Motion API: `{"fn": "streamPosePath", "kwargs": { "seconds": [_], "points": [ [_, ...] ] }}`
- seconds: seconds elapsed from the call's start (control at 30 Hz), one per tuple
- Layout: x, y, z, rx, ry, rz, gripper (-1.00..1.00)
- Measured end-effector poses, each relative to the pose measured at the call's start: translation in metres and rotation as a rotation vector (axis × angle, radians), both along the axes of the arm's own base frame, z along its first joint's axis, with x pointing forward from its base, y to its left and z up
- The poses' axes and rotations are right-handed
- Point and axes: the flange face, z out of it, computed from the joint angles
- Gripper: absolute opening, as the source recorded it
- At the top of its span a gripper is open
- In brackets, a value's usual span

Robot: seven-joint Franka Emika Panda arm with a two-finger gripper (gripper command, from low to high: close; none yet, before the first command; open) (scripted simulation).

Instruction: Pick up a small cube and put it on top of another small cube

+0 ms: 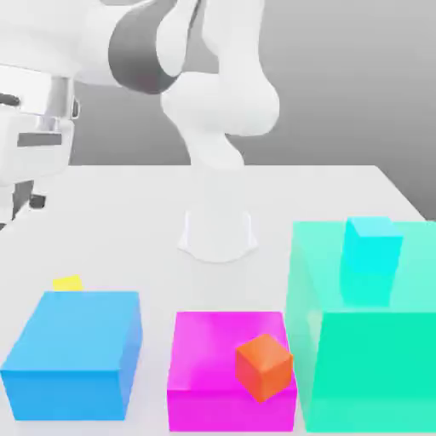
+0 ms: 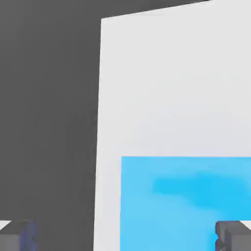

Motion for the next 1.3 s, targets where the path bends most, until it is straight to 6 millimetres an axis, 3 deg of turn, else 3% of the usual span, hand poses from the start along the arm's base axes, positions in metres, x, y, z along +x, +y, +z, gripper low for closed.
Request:
{"fn": "streamPosePath", "kwargs": {
  "seconds": [0.2, 0.47, 0.7, 0.73, 0.97, 1.2, 1.3],
  "points": [
    [-0.053, -0.030, -0.074, 0.117, 0.059, -0.390, 0.00],
    [-0.139, -0.046, -0.158, 0.244, 0.135, -0.916, 0.00],
    [-0.139, -0.041, -0.220, 0.250, 0.145, -0.938, 0.00],
    [-0.140, -0.041, -0.226, 0.251, 0.145, -0.938, -1.00],
    [-0.140, -0.041, -0.226, 0.250, 0.143, -0.938, -1.00],
    [-0.140, -0.041, -0.170, 0.250, 0.143, -0.938, -1.00],
    [-0.110, -0.049, -0.145, 0.225, 0.116, -0.820, -1.00]
  ]
}}
